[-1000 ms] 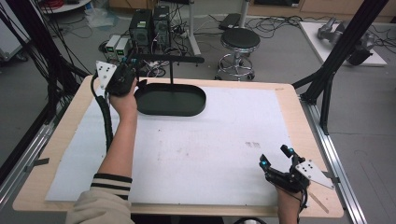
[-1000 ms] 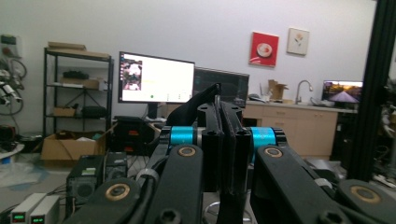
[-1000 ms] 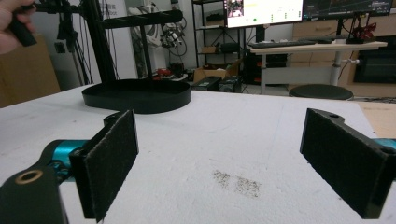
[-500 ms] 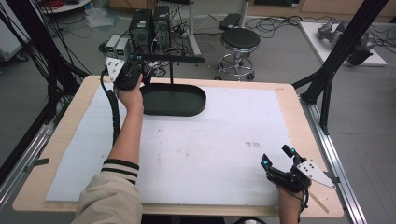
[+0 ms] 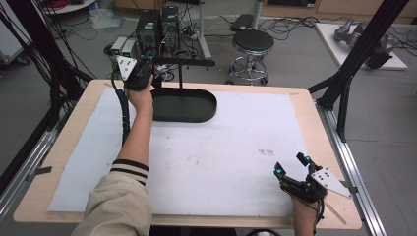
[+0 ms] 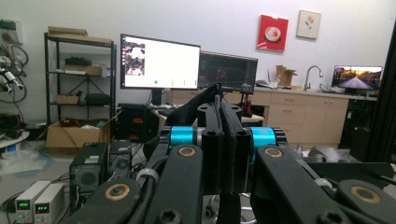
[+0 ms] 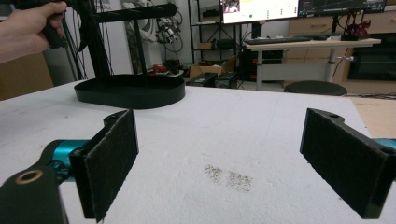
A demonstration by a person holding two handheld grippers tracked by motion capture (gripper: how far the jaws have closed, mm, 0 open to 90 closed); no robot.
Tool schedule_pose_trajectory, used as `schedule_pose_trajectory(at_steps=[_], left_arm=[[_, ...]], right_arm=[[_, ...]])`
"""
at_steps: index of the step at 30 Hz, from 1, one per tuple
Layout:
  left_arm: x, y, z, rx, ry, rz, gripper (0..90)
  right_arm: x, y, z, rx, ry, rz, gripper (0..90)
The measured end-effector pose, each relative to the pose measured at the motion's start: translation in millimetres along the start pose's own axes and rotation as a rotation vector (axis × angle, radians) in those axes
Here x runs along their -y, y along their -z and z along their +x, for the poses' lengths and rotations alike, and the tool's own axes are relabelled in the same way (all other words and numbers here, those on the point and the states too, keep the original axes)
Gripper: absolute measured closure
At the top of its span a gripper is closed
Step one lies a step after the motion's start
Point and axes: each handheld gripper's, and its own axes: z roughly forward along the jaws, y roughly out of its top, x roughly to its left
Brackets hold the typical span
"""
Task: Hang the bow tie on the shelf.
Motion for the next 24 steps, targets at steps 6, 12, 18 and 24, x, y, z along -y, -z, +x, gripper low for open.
schedule_pose_trajectory(at_steps=[6, 12, 18, 24], left_arm=[[3.0, -3.4, 4.0, 0.004, 0.015, 0.007, 86.8], [3.3, -6.8, 4.0, 0.000, 0.009, 0.007, 86.7], [4.9, -9.4, 4.9, -0.001, 0.008, 0.017, 86.0], [7.6, -11.0, 1.5, 0.003, -0.011, 0.028, 82.3]], right_arm=[[0.6, -0.7, 0.6, 0.000, 0.007, 0.008, 10.5], [1.9, -2.7, 1.6, -0.001, 0.019, 0.021, 10.5], [3.1, -3.0, 1.5, 0.001, 0.017, 0.029, 10.5], [3.9, -3.3, 0.4, 0.005, 0.023, 0.030, 10.5]])
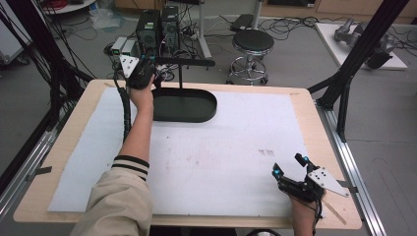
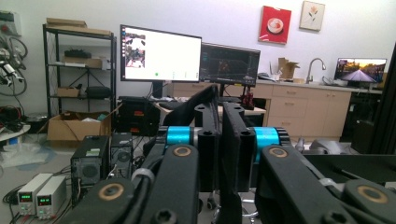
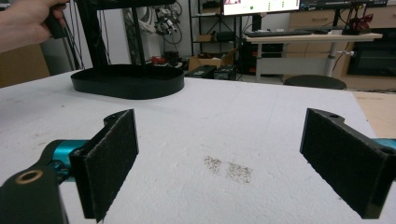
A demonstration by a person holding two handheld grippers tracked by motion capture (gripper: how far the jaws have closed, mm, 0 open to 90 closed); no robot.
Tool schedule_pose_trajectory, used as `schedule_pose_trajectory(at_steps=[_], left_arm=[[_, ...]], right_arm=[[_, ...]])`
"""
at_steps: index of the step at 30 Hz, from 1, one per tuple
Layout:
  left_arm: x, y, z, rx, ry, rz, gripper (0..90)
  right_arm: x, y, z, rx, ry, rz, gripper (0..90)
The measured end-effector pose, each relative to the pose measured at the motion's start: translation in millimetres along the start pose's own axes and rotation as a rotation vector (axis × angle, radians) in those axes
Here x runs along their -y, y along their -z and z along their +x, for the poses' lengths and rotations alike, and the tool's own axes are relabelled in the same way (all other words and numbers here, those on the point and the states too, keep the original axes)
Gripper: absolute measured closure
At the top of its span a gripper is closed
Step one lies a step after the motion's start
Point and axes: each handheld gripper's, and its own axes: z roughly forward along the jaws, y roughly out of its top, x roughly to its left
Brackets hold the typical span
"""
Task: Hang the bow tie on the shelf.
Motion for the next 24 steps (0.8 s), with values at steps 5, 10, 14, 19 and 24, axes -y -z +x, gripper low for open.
schedule_pose_trajectory(at_steps=[5, 10, 14, 19, 24], left_arm=[[-1.8, 1.1, -0.2, 0.007, -0.006, 0.000, 74.3], [-8.5, 5.0, 2.8, 0.003, 0.020, -0.018, 64.0], [-15.5, 11.4, 4.3, -0.001, 0.031, -0.025, 49.4], [-27.6, 28.4, 8.3, -0.007, 0.052, -0.020, 31.3], [-36.4, 53.3, 15.7, -0.002, 0.056, -0.019, 23.2]], right_arm=[[0.4, -0.2, 0.0, 0.000, -0.001, 0.002, 10.6], [0.5, 0.0, 0.2, -0.002, -0.003, 0.001, 10.5], [0.8, 0.5, -0.1, -0.002, -0.012, -0.003, 10.5], [0.9, 1.1, 0.1, -0.001, -0.012, -0.007, 10.5], [-0.2, 2.2, 0.9, -0.001, -0.011, -0.012, 10.5]])
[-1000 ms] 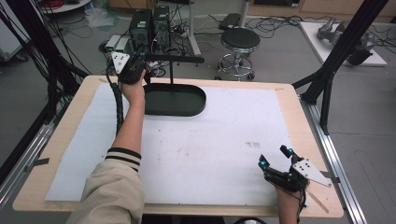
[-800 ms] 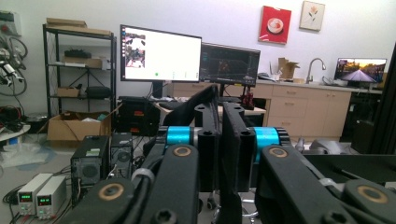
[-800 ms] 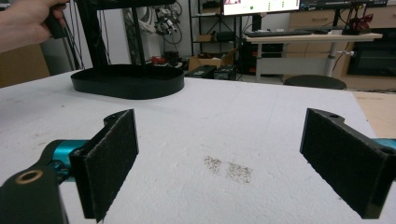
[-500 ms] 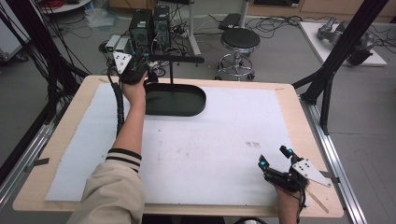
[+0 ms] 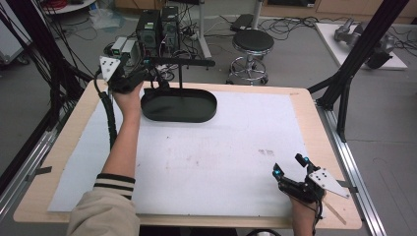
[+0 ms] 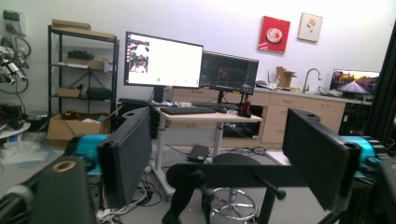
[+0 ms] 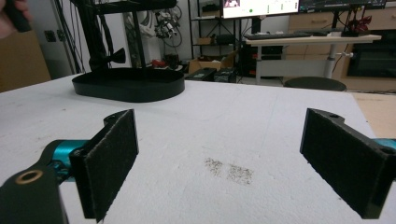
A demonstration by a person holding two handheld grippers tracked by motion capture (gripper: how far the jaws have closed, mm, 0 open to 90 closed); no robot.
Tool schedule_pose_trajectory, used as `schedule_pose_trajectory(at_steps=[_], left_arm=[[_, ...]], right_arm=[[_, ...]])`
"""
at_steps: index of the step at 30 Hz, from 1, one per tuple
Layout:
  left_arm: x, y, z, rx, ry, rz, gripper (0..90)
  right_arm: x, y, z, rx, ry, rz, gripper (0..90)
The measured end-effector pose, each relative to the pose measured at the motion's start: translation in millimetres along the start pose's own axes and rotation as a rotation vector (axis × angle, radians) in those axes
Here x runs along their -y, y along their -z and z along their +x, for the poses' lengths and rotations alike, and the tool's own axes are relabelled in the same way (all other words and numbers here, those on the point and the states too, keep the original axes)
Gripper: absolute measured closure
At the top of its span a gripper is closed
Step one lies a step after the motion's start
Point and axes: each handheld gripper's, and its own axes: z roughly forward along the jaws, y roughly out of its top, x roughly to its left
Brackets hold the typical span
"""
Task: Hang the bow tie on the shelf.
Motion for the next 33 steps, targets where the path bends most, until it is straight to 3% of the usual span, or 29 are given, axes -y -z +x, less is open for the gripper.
schedule_pose_trajectory(at_steps=[4, 5, 6, 7, 9, 12, 13, 14, 15, 18, 20, 21, 22, 28, 31, 33], left_arm=[[-6.5, 24.5, 5.9, -0.001, 0.019, -0.014, 18.8], [-10.3, 38.3, 6.7, 0.000, 0.014, -0.027, 18.4], [-10.3, 38.3, 6.7, 0.000, 0.014, -0.027, 18.4], [-14.7, 52.9, 7.3, 0.005, 0.010, -0.041, 18.2], [-17.0, 60.3, 7.7, 0.007, 0.007, -0.054, 17.7], [-26.6, 90.5, 10.2, 0.009, 0.000, -0.083, 17.6], [-26.6, 90.5, 10.2, 0.009, 0.000, -0.083, 17.6], [-30.8, 105.7, 12.3, 0.005, -0.010, -0.087, 17.5], [-30.8, 105.7, 12.3, 0.005, -0.010, -0.087, 17.4], [-35.7, 135.7, 17.8, 0.010, -0.026, -0.086, 17.3], [-35.3, 152.4, 21.9, 0.013, -0.025, -0.090, 17.3], [-35.3, 152.4, 21.9, 0.013, -0.025, -0.090, 17.1], [-33.1, 169.8, 26.9, 0.007, -0.019, -0.083, 17.0], [-26.3, 215.8, 43.5, -0.007, 0.003, -0.058, 16.4], [-22.3, 228.6, 46.7, -0.009, -0.004, -0.052, 16.4], [-14.8, 244.3, 49.0, -0.011, -0.032, -0.046, 16.4]], right_arm=[[-1.6, 1.7, -0.1, 0.004, -0.005, -0.012, 10.5], [-2.1, 2.3, -0.2, 0.004, -0.003, -0.014, 10.5], [-2.7, 2.9, -0.1, 0.005, -0.002, -0.019, 10.6], [-3.2, 3.6, -0.1, 0.006, -0.002, -0.019, 10.5], [-4.5, 4.8, 0.2, 0.009, 0.001, -0.028, 10.5], [-6.3, 6.3, 1.7, 0.009, 0.004, -0.037, 10.5], [-7.1, 6.8, 2.8, 0.008, 0.007, -0.036, 10.5], [-7.8, 7.1, 3.2, 0.008, 0.023, -0.036, 10.5], [-8.6, 7.2, 3.9, 0.008, 0.037, -0.033, 10.5], [-10.7, 8.4, 5.1, 0.008, 0.035, -0.042, 10.5], [-12.5, 9.9, 6.0, 0.011, 0.037, -0.046, 10.5], [-13.4, 10.6, 6.4, 0.011, 0.038, -0.050, 10.5], [-14.5, 11.7, 6.5, 0.013, 0.041, -0.052, 10.5], [-18.0, 16.3, 6.5, 0.028, 0.042, -0.065, 10.5], [-20.5, 17.1, 7.3, 0.032, 0.046, -0.072, 10.5], [-21.6, 17.4, 8.8, 0.033, 0.051, -0.069, 10.5]])
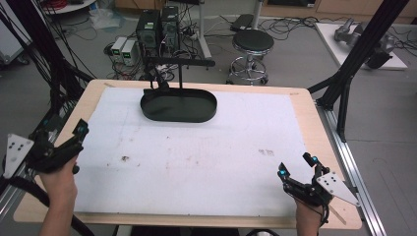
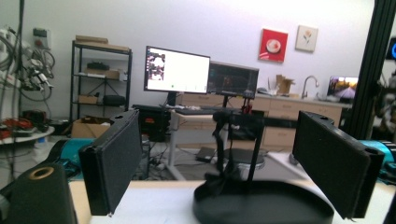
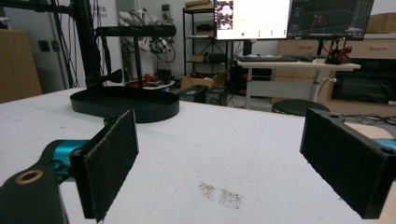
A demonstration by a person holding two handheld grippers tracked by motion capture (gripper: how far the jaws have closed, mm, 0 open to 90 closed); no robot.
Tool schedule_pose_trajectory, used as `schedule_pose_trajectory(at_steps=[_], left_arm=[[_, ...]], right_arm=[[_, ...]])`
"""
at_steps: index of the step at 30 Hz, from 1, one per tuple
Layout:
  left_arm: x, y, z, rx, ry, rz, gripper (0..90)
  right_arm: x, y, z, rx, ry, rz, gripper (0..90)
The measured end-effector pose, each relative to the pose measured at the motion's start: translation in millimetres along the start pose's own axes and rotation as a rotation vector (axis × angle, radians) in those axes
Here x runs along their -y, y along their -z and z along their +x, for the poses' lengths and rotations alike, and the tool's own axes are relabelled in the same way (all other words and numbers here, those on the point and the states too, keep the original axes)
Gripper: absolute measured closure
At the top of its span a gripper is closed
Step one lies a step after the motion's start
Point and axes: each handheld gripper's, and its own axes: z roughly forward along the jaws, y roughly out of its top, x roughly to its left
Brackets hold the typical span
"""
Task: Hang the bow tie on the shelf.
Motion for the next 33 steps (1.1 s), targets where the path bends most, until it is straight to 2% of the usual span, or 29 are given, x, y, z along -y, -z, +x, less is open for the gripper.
schedule_pose_trajectory(at_steps=[2, 5, 7, 9, 10, 11, 13, 15, 19, 25, 33], left_arm=[[10.0, 15.4, 1.8, 0.006, -0.027, 0.013, 16.2], [22.7, 29.0, 3.3, 0.019, -0.023, 0.022, 16.1], [28.3, 33.0, 5.0, 0.027, -0.010, 0.027, 16.1], [41.9, 40.9, 10.1, 0.019, 0.031, 0.033, 16.1], [41.9, 40.9, 10.1, 0.019, 0.031, 0.033, 16.1], [49.5, 41.6, 14.6, 0.001, 0.037, 0.053, 16.1], [54.6, 41.9, 18.4, -0.014, 0.043, 0.065, 16.1], [57.2, 42.2, 19.5, -0.021, 0.042, 0.067, 16.1], [69.9, 40.9, 22.4, -0.028, 0.022, 0.114, 16.1], [72.1, 44.4, 24.5, -0.050, 0.025, 0.116, 16.2], [70.5, 46.0, 24.2, -0.051, 0.017, 0.118, 16.2]], right_arm=[[-1.0, 0.1, 1.0, -0.003, 0.001, -0.003, 10.5], [-2.0, 0.7, 2.0, -0.003, 0.005, -0.004, 10.5], [-2.3, 0.9, 2.0, 0.001, 0.010, -0.006, 10.5], [-2.5, 0.9, 1.8, 0.008, 0.013, -0.002, 10.6], [-2.5, 1.3, 1.9, 0.010, 0.006, -0.001, 10.5], [-2.5, 1.4, 1.5, 0.010, 0.006, -0.001, 10.6], [-2.7, 1.6, 0.6, 0.015, 0.010, -0.001, 10.5], [-2.8, 1.9, 0.4, 0.016, 0.008, 0.000, 10.5], [-3.3, 2.5, -1.0, 0.020, -0.002, 0.000, 10.5], [-2.8, 1.7, -1.2, 0.012, 0.000, -0.001, 10.5], [-1.1, 2.2, -2.1, -0.002, -0.014, -0.014, 10.5]])
